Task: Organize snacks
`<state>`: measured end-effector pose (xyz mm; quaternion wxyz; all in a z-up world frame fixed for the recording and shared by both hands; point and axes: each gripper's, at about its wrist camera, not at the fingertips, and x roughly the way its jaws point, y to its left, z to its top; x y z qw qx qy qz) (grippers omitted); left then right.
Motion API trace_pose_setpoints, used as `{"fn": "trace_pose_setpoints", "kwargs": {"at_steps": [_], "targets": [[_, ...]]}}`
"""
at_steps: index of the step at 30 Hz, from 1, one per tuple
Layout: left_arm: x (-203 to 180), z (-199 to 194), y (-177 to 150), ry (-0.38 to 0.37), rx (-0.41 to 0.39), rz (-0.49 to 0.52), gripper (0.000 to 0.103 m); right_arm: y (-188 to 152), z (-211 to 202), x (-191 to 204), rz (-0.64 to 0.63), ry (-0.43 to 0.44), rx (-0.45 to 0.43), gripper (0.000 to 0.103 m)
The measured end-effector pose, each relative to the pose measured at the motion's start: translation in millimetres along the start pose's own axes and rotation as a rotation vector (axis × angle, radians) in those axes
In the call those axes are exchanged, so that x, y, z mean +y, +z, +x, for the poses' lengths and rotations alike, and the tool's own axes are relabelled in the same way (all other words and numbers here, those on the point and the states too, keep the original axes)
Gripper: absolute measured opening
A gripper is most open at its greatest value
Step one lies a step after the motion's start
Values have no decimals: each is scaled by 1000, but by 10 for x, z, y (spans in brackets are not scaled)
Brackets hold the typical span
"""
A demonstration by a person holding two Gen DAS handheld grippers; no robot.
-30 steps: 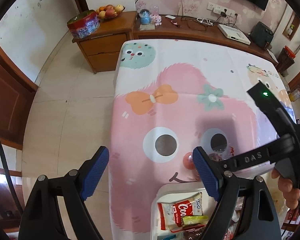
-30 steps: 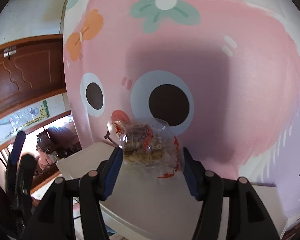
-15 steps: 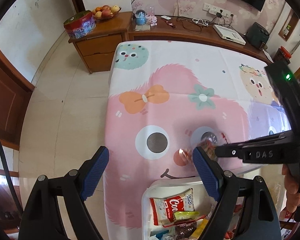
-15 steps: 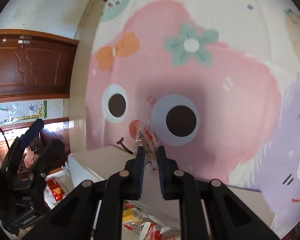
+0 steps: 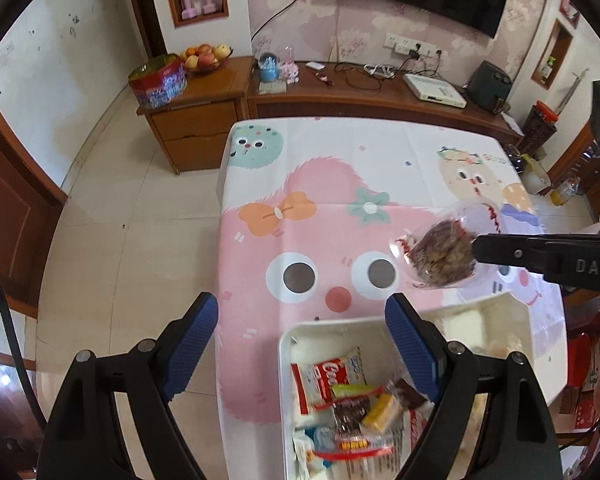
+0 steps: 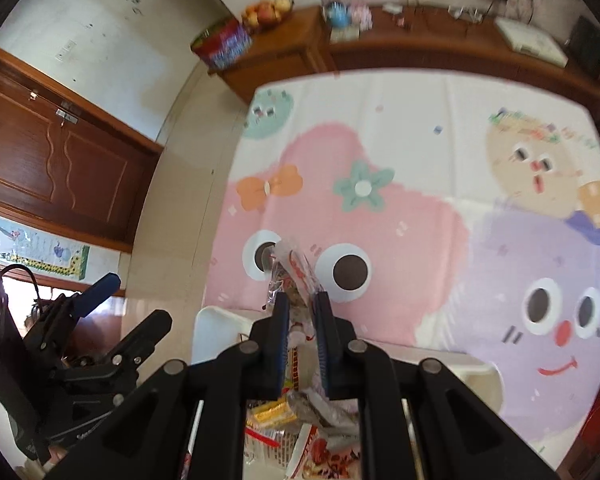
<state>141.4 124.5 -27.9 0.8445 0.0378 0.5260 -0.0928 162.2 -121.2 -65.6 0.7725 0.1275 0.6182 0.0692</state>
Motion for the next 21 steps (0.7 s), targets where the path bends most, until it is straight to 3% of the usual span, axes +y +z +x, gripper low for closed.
{"fn": "trace_pose_setpoints", "kwargs": {"at_steps": [11, 21], "targets": [[-190, -686, -525, -72, -61, 81, 88, -830, -894, 250, 12, -94, -191, 12], [-253, -929, -900, -127, -64, 75, 94, -1524, -1303, 372, 59, -183, -311, 12]]}}
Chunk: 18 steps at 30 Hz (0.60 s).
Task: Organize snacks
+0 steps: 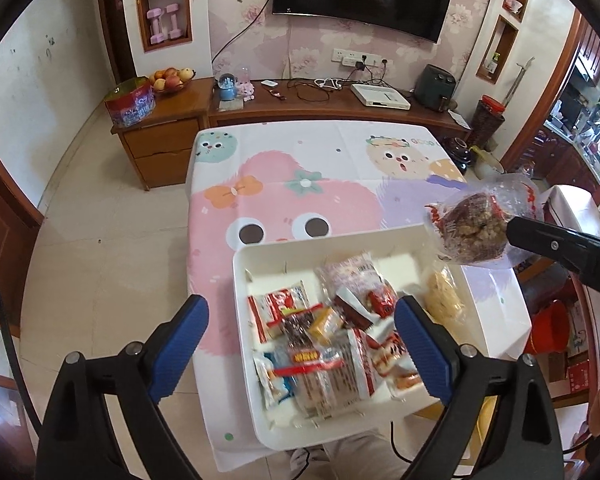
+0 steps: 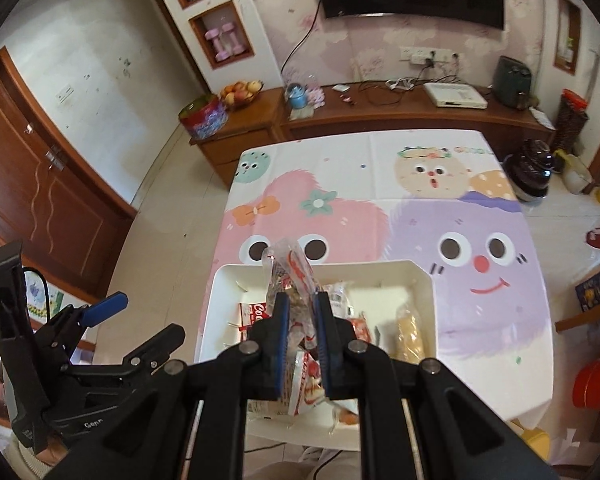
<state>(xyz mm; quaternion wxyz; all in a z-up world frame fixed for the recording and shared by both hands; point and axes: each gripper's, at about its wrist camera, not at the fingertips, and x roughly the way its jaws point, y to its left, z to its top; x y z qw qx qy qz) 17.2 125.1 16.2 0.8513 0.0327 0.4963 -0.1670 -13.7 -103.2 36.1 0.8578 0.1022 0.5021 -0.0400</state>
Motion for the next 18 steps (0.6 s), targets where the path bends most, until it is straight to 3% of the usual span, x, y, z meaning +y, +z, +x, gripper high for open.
{"fn": "trace_pose_setpoints", "kwargs": {"at_steps": [8, 18], "targets": [[-35, -16, -129, 9, 3, -17, 94, -226, -138, 56, -12, -39, -18, 13], [-209, -4, -187, 50, 19, -11, 94, -462, 22, 82, -44, -99, 15, 13]]}}
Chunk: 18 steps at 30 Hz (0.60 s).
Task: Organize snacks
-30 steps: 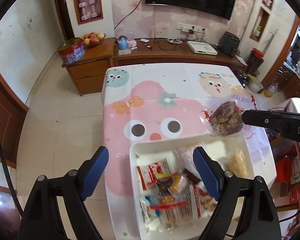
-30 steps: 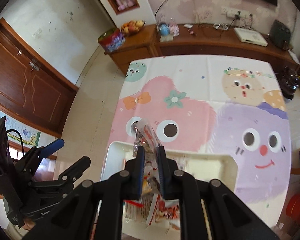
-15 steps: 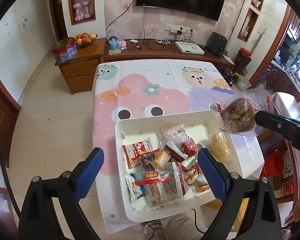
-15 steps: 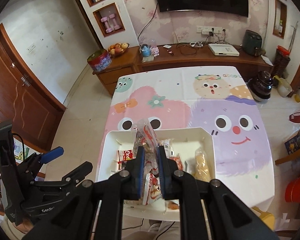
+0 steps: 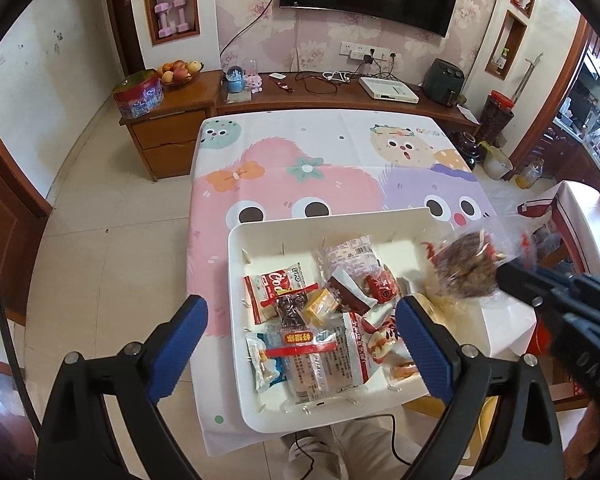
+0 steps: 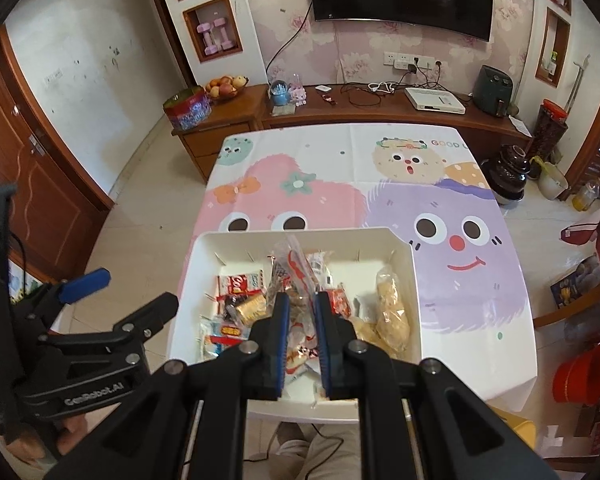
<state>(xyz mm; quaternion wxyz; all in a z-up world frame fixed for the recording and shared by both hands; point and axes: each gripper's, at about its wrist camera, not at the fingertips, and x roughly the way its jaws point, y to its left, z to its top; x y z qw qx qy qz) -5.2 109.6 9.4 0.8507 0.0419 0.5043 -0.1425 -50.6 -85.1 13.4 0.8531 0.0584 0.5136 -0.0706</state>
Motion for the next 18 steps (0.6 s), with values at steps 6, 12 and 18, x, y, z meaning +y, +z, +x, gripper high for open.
{"fn": "trace_pose_setpoints", "kwargs": {"at_steps": [6, 12, 18], "targets": [[-113, -3, 17, 27, 2, 14, 94, -39, 167, -27, -6, -12, 42, 13], [-167, 30, 31, 48, 16, -12, 94, -4, 205, -107, -14, -29, 53, 16], [-249, 61, 34, 56, 24, -21, 94, -28, 216, -168, -28, -30, 70, 21]]}}
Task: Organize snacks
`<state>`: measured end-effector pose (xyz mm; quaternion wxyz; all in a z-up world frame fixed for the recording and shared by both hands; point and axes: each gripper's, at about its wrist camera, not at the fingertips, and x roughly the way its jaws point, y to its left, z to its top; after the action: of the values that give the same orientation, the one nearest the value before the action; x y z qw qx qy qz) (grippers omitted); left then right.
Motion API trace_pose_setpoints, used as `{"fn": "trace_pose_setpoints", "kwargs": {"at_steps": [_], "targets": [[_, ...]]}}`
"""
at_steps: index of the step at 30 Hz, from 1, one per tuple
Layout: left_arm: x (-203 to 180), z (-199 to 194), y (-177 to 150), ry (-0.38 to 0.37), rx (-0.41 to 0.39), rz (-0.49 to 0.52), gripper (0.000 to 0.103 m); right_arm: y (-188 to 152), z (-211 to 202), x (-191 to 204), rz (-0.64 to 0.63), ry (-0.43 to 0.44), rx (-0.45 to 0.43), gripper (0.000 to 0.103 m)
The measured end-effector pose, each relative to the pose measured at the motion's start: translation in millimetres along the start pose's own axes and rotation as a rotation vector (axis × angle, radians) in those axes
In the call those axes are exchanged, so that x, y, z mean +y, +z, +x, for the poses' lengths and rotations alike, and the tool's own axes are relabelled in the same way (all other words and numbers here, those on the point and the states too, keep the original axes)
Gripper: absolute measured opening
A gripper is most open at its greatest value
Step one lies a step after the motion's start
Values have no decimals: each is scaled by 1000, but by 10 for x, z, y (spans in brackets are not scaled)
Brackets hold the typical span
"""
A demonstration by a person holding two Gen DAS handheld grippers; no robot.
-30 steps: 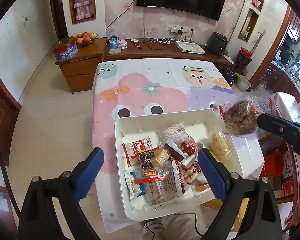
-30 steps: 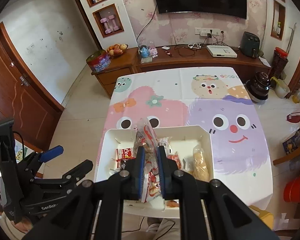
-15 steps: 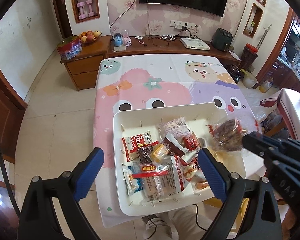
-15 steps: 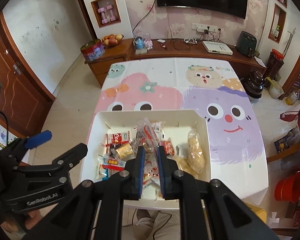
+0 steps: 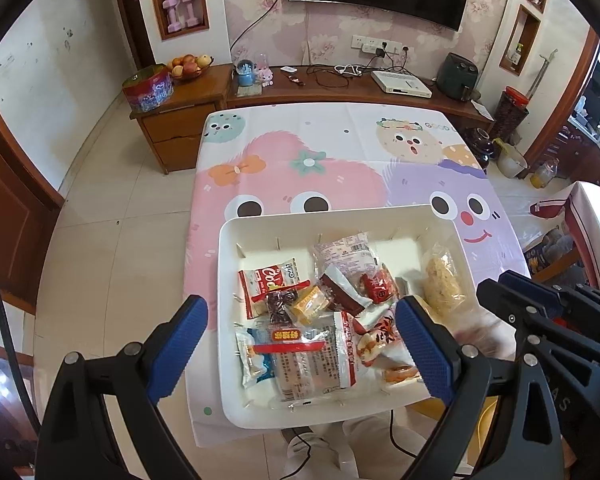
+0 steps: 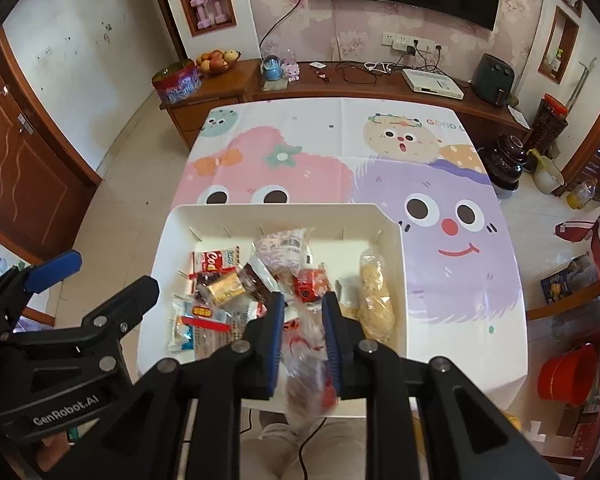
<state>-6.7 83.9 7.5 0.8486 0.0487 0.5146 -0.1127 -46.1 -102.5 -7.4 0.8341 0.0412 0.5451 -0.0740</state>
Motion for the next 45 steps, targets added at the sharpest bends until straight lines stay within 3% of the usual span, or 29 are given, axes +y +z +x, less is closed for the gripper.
{"fn": "trace_pose_setpoints", "kwargs": {"at_steps": [3, 5, 7, 21, 45], "targets": [[-63, 5, 4, 3, -4, 0, 94, 10, -50, -49, 1, -2, -20, 24], [-95, 4, 8, 5, -7, -4, 94, 32, -56, -112, 13, 7, -26, 34], [-111, 5, 14, 9, -10, -8, 94, 46, -61, -159, 21, 12, -29, 36], [-252, -23, 33, 39, -25, 1, 94, 48, -247, -277, 27, 8, -123, 37], [-246, -48, 38, 48, -32, 1, 94, 3, -345, -286, 28, -6, -156, 37]]}}
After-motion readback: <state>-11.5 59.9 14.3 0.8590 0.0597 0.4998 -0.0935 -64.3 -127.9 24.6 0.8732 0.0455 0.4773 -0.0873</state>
